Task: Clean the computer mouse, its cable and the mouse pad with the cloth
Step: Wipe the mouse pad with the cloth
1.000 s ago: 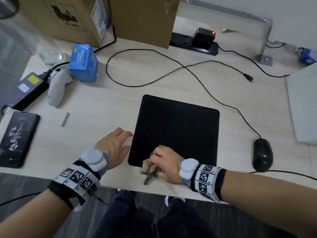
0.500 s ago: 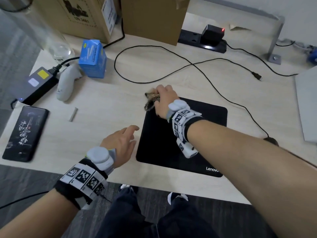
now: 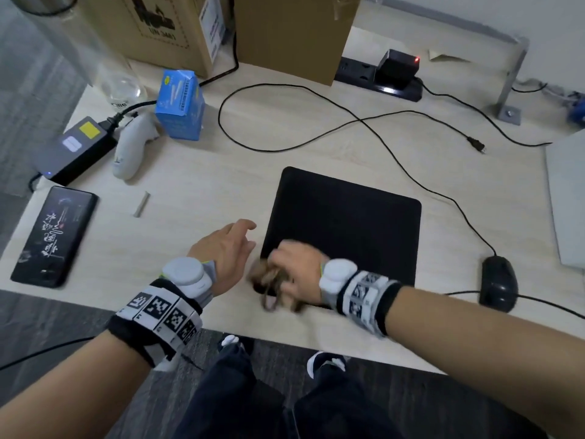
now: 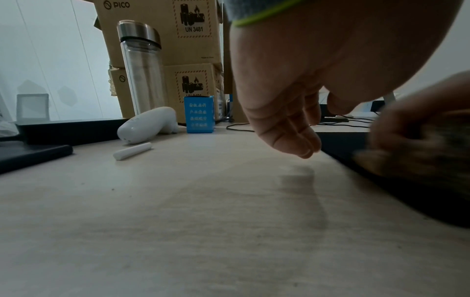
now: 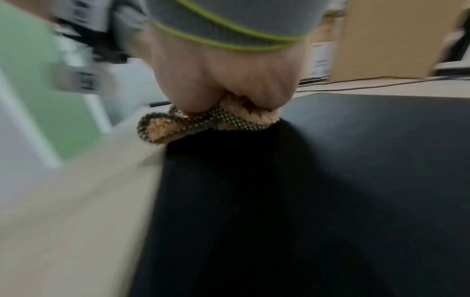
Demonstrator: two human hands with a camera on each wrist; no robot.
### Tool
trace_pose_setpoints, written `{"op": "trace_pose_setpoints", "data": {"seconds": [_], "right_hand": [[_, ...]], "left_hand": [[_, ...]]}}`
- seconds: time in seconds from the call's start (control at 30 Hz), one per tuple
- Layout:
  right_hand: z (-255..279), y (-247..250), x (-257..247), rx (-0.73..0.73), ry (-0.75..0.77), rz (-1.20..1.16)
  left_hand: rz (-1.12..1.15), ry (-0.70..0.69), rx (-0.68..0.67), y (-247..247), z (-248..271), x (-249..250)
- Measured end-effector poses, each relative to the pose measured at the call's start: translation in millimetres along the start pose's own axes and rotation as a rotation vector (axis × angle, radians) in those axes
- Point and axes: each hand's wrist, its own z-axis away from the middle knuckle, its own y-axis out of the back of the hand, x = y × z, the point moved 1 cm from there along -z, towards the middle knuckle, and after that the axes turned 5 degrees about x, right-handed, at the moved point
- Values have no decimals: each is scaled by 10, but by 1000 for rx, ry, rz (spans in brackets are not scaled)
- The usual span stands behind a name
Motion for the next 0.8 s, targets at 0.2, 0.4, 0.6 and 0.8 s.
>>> {"op": "trace_pose_setpoints", "data": {"seconds": [0.2,0.4,0.6,0.8], "right_hand": [[-211,709,739,249,-671,-38],[263,1113,875,436,-969,-98],[1124,1154,1040,515,-1192,-351],[1486,893,1086,475,-1312,-308]], "left_hand": [[-28,1,-82,-87,-114,236],[-45,106,-91,-80,-476,424],[-23,294,-120,-82,-756,523],[84,500,-122,-152,-923,499]]}}
